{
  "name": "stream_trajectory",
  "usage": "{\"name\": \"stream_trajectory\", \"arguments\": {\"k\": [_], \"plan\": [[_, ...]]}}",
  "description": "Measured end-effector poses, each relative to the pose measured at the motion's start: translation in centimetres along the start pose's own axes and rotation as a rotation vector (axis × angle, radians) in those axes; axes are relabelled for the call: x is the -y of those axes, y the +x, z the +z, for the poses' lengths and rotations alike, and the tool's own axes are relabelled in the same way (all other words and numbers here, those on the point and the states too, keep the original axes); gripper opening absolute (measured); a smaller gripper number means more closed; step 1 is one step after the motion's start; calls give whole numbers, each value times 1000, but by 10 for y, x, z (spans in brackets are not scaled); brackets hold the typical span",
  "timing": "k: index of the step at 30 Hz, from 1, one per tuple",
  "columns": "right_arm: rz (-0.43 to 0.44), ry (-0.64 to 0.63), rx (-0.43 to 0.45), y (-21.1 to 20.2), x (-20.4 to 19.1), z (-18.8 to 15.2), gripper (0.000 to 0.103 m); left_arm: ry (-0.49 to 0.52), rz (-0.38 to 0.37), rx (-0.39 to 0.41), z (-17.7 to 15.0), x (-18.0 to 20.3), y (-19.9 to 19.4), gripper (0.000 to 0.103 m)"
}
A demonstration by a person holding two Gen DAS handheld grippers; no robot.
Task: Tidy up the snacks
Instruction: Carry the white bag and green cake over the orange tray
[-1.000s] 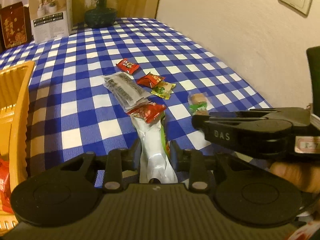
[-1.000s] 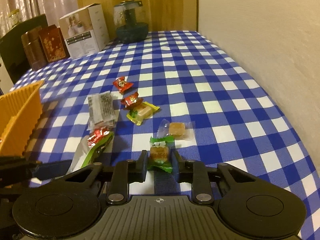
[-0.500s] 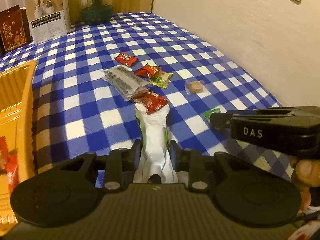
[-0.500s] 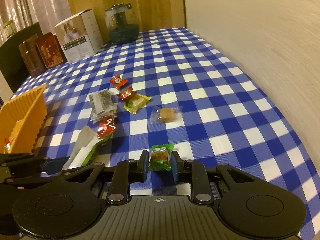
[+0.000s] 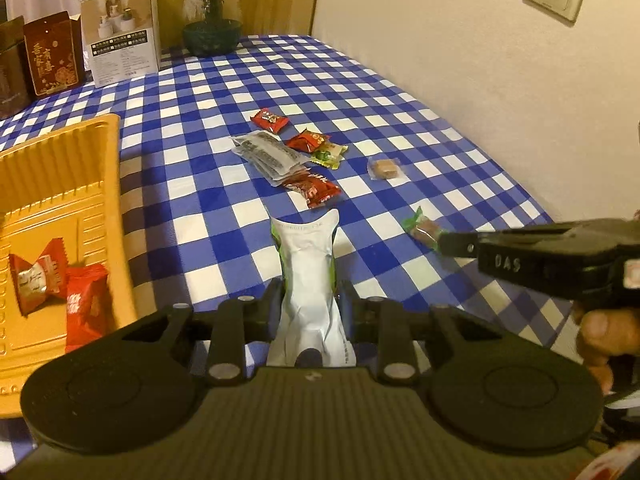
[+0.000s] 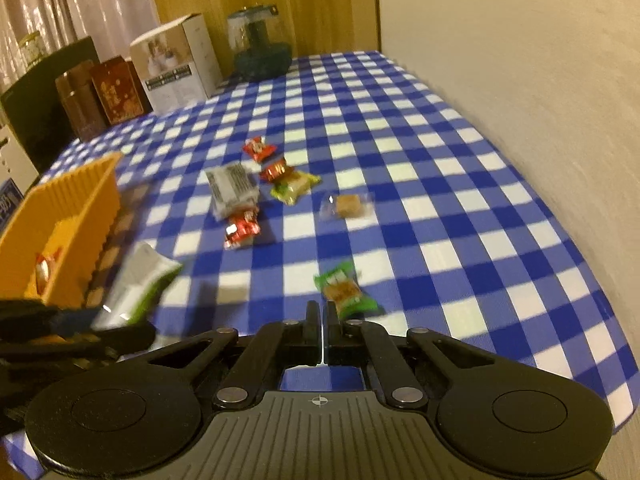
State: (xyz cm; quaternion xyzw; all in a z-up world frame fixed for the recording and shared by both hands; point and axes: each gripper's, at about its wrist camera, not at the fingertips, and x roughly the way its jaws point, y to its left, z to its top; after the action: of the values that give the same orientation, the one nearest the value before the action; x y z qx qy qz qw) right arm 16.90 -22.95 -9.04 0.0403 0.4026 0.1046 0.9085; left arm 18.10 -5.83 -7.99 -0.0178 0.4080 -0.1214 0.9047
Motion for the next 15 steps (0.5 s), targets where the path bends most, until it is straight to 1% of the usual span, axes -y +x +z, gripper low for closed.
{"name": "stream_trajectory", "arguments": {"k": [5,11,13,15], "plan": [[-11,-47,17,1,3,-8,2,-9,-10,7,-4,-2,-8,26],[-34,-132,56,7,-1,-1,6,-26,-20,8,-5,-5,-7,26],[-32,-163,55,13,-1,1,15,-29,-22,9,-5,-5,-6,26],[-27,-183,50,20,0,2,45,-33,-25,11,-4,-5,-5,26]]}}
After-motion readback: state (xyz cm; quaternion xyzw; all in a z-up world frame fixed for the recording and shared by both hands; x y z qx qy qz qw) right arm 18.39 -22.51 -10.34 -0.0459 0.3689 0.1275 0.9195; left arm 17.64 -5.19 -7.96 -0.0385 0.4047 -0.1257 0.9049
